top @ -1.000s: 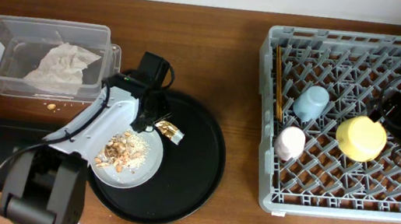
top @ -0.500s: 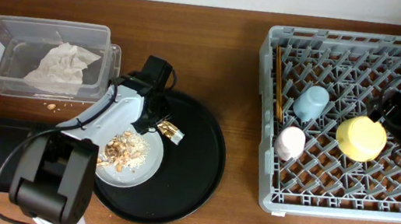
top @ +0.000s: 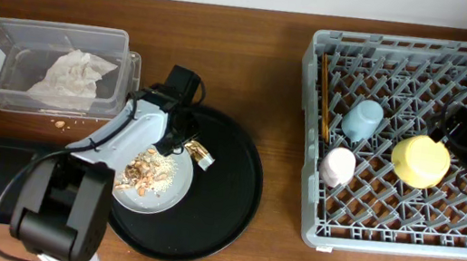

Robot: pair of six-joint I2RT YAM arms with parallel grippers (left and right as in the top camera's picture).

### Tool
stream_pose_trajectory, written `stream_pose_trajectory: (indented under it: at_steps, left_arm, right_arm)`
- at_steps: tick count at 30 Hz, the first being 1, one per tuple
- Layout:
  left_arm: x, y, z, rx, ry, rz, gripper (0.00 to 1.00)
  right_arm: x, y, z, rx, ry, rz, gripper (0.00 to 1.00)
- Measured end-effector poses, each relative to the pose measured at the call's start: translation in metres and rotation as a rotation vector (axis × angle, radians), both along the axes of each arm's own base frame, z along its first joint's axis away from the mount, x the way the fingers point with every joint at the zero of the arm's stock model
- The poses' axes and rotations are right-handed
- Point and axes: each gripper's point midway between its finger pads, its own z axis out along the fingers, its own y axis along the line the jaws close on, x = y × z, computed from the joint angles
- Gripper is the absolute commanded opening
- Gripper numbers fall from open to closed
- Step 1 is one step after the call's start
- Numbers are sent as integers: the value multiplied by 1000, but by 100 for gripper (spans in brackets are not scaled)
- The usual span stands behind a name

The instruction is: Sort waste into correct bins and load items into the dishwasher rack

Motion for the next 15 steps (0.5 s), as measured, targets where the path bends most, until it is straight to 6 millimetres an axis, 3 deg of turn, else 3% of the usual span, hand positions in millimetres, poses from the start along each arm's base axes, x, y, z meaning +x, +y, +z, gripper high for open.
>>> stream_pose_trajectory:
  at_steps: [4, 15]
  left_arm:
    - [11, 3, 19, 12, -78, 1, 55]
    - [24, 2, 15, 15, -120, 12, 55]
  right_arm:
    - [0, 0, 0, 0, 0, 0, 99]
    - [0, 0, 0, 0, 0, 0, 99]
